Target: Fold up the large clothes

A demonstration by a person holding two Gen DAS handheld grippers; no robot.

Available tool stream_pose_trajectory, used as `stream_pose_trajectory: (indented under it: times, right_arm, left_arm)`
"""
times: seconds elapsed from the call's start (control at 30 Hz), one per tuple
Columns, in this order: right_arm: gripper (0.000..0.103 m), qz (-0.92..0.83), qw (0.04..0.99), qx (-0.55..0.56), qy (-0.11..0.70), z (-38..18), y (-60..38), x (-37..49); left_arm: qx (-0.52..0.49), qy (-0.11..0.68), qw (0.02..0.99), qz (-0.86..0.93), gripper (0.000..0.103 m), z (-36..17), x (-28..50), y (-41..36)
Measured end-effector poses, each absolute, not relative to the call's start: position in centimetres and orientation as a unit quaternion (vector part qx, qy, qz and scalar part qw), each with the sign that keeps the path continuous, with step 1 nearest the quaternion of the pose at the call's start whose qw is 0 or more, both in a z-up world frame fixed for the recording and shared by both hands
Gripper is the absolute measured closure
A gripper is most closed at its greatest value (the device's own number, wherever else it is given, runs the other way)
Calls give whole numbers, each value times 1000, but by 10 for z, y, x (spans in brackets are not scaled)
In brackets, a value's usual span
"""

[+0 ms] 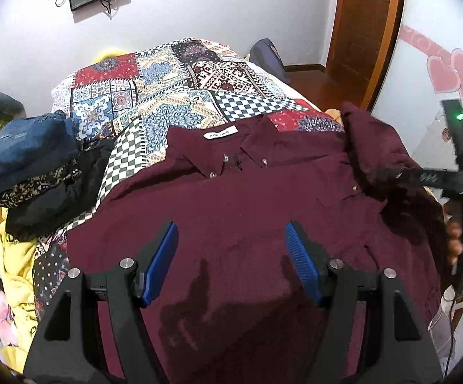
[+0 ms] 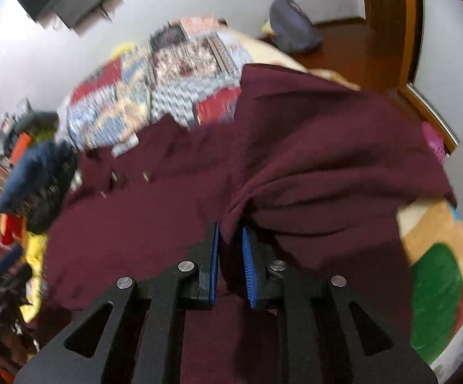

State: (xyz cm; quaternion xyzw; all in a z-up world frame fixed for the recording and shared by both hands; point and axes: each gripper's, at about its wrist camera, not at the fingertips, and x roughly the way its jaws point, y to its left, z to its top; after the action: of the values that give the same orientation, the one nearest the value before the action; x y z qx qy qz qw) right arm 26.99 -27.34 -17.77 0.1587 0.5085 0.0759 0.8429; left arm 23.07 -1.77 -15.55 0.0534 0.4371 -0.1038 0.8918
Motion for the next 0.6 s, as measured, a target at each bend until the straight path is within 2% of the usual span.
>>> stream_pose_trajectory:
  times: [0.1, 0.17, 0.4, 0.47, 0.6]
  right_arm:
    - [75, 79, 825, 141, 542, -184, -267, 268]
    - [63, 103, 818, 129, 552, -176, -264, 264]
    - [59, 128, 842, 129, 507, -129, -286, 240]
    - [46, 100, 857, 153, 482, -117, -312, 236]
    - [38, 30, 872, 192, 449, -109, -354, 239]
  left_arm:
    - [48, 442, 890, -105, 35, -159, 228, -16]
    - [45, 443, 889, -105, 35, -161, 228, -16]
    - [33, 439, 892, -102, 35, -157, 233, -17]
    - [34, 435, 894, -99, 35, -154, 234, -18]
    - [33, 431, 897, -96, 35, -152, 237, -22]
